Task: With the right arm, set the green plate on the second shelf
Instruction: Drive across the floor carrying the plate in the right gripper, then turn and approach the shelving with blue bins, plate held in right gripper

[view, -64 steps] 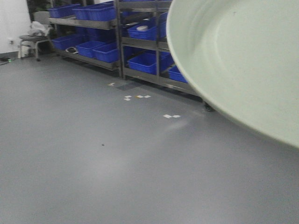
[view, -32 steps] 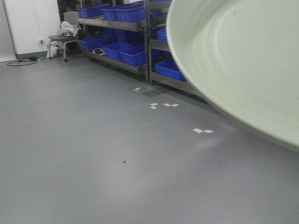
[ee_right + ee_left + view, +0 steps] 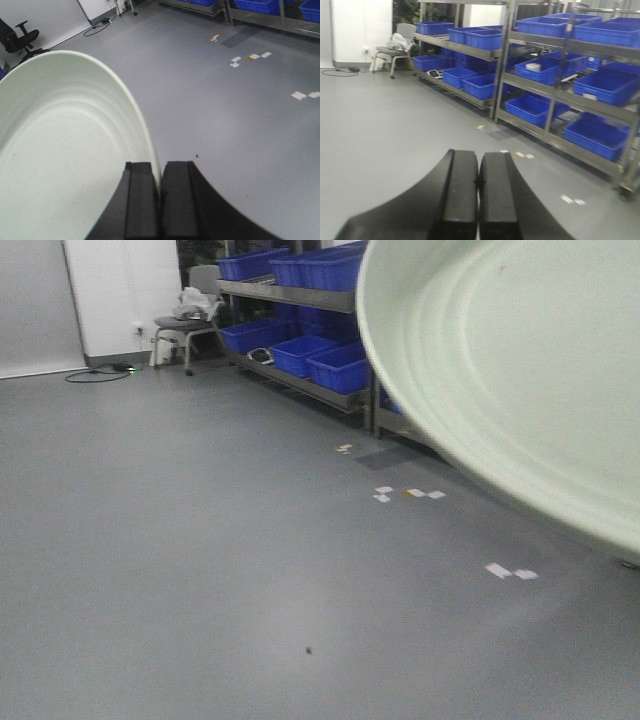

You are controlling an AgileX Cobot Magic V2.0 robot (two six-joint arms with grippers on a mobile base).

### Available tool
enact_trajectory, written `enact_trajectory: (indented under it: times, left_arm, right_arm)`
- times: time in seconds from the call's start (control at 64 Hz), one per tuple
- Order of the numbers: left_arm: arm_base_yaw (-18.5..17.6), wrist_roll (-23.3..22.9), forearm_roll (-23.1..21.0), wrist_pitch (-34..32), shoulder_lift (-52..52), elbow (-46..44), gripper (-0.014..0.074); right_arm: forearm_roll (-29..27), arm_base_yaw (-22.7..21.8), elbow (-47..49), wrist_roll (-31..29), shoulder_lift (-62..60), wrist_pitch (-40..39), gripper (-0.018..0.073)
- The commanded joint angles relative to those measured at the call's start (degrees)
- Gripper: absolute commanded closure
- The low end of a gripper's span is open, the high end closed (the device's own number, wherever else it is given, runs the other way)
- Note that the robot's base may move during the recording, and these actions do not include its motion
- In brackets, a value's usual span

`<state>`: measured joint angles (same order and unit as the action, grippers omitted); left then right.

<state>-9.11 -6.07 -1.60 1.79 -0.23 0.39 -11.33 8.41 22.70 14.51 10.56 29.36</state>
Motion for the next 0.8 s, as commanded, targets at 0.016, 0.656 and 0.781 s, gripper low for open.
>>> enact_trajectory:
  times: [0.016,0.656,0.781]
  left_arm:
    - [-0.27,-0.19,-0.47,-5.1,-1.04,2.34,0.0466]
    - [-0.27,-0.19,-0.47,-5.1,-1.04,2.34,0.0466]
    - [-0.27,-0.19,-0.47,-5.1,-1.04,2.34,0.0466]
  right_arm:
    - [-0.55,-0.23,1.77,0.5,0.82,-6.48,0.0503]
    - [-0.55,-0.23,1.77,0.5,0.82,-6.47,0.0503]
    - [-0.55,-0.23,1.77,0.5,0.82,-6.47,0.0503]
